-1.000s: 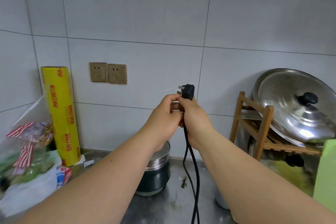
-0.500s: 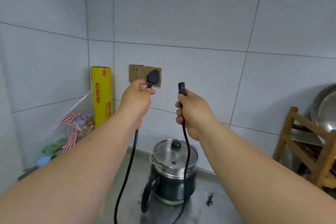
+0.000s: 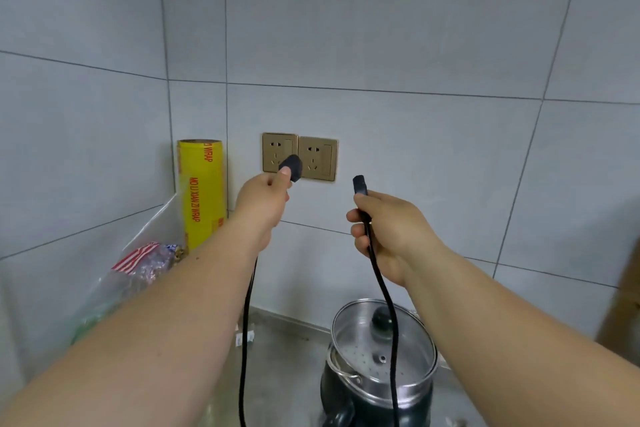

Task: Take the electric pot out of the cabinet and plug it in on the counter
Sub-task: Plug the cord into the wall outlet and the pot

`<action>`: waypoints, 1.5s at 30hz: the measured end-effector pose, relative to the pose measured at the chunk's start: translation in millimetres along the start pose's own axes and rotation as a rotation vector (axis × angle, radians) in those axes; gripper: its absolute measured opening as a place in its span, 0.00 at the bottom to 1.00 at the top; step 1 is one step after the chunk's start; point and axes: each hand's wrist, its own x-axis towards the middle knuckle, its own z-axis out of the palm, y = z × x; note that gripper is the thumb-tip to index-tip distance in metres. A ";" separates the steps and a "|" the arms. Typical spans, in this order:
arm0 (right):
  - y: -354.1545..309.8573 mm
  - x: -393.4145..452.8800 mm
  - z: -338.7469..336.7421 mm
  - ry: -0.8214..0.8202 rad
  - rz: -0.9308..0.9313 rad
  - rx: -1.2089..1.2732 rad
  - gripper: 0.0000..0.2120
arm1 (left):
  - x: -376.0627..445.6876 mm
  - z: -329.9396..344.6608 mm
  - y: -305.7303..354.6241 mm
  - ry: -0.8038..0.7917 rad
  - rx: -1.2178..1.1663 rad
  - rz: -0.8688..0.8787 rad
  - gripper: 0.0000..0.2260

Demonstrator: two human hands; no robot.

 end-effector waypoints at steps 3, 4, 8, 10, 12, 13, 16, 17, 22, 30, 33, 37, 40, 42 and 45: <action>1.7 17.6 4.5 0.024 -0.011 -0.013 0.04 | 30.1 12.6 -13.8 -0.071 -0.090 -0.087 0.16; 3.6 25.7 6.1 0.047 -0.014 -0.019 0.04 | 41.4 16.9 -19.1 -0.093 -0.115 -0.111 0.16; 10.1 47.5 8.1 0.138 -0.018 -0.073 0.06 | 77.1 34.4 -35.3 -0.171 -0.204 -0.196 0.19; 13.8 57.6 8.0 0.183 -0.020 -0.106 0.07 | 90.9 45.9 -42.2 -0.223 -0.260 -0.211 0.19; 17.2 65.2 7.0 0.209 -0.023 -0.144 0.09 | 99.7 56.8 -47.0 -0.261 -0.297 -0.213 0.19; 19.0 69.3 6.3 0.217 -0.029 -0.160 0.10 | 104.3 62.4 -49.5 -0.274 -0.315 -0.216 0.19; 22.9 76.7 4.0 0.225 -0.047 -0.184 0.11 | 115.9 73.7 -54.6 -0.279 -0.358 -0.221 0.19; 24.5 78.3 2.7 0.227 -0.051 -0.189 0.11 | 119.1 76.2 -56.8 -0.278 -0.373 -0.223 0.19; 30.4 81.7 -4.2 0.251 -0.062 -0.202 0.10 | 129.6 81.2 -69.6 -0.268 -0.424 -0.213 0.19; 33.1 78.7 -11.5 0.256 -0.077 -0.207 0.09 | 129.3 92.5 -73.5 -0.211 -0.255 -0.051 0.18; 32.6 78.9 -13.9 0.256 -0.083 -0.213 0.10 | 131.1 92.7 -72.8 -0.210 -0.203 -0.065 0.19; 32.4 81.4 -17.0 0.263 -0.086 -0.210 0.10 | 133.8 89.2 -73.0 -0.172 -0.031 -0.053 0.22; 32.8 85.5 -17.2 0.262 -0.080 -0.214 0.11 | 133.4 88.2 -63.8 -0.086 0.016 -0.019 0.21; 33.4 88.6 -17.1 0.258 -0.080 -0.214 0.11 | 133.8 89.2 -58.7 -0.034 0.015 -0.004 0.18; 33.9 92.8 -16.1 0.253 -0.085 -0.208 0.12 | 137.0 87.7 -59.2 -0.003 -0.043 -0.033 0.16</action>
